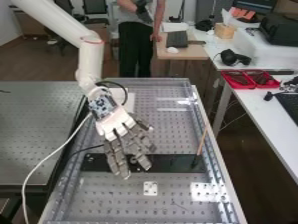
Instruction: Grab the pcb board and place it in the clear container
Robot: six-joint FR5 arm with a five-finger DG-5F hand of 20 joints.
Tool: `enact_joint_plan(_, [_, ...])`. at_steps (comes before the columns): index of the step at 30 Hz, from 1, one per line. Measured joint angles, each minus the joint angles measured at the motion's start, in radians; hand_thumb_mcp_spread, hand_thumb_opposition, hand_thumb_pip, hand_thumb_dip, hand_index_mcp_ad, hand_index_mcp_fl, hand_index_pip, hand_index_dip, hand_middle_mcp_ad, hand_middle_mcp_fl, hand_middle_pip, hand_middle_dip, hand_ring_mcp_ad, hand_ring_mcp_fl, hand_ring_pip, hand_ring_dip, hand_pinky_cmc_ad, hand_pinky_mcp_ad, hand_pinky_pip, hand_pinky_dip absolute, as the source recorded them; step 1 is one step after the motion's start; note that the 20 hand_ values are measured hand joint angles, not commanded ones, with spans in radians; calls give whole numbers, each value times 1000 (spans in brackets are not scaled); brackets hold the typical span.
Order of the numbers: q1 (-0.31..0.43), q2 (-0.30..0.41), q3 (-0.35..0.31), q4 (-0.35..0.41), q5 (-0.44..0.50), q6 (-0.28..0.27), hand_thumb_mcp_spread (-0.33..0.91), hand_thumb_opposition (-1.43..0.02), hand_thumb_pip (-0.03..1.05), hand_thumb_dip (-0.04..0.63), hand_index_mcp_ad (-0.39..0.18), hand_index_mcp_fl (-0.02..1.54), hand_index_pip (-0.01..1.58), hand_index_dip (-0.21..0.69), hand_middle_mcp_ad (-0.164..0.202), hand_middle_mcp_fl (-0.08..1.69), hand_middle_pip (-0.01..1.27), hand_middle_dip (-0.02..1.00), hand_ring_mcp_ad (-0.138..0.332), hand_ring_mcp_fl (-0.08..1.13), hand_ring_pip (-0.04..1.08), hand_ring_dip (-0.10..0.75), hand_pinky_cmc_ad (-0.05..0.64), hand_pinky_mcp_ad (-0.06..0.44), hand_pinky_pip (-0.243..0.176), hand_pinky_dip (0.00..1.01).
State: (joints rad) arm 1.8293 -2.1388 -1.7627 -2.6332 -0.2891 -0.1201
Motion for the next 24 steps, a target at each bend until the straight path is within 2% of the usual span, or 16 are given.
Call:
enact_joint_plan(6, [0,-34,32,-19,20,39,560,-742,305,176,-101,58,1114,471,31,7,140,113,209,-10,77,-23,188,157,-93,180])
enact_joint_plan(12, [8,-67,68,-52,67,65,560,-742,302,176,-101,59,1178,471,31,7,141,124,209,-10,75,-24,188,157,-91,180])
enact_joint_plan(19, [17,-125,118,-138,112,167,560,-742,300,176,-101,59,1229,471,35,5,141,124,211,-9,84,-16,187,157,-91,180])
enact_joint_plan(21, [20,-131,122,-139,120,165,560,-742,300,176,-101,38,1229,471,31,5,141,126,211,-9,84,-16,188,157,-91,180])
enact_joint_plan(24, [22,-135,121,-116,131,131,560,-742,300,176,-101,40,1237,471,35,5,141,126,211,-5,84,-14,185,157,-91,180])
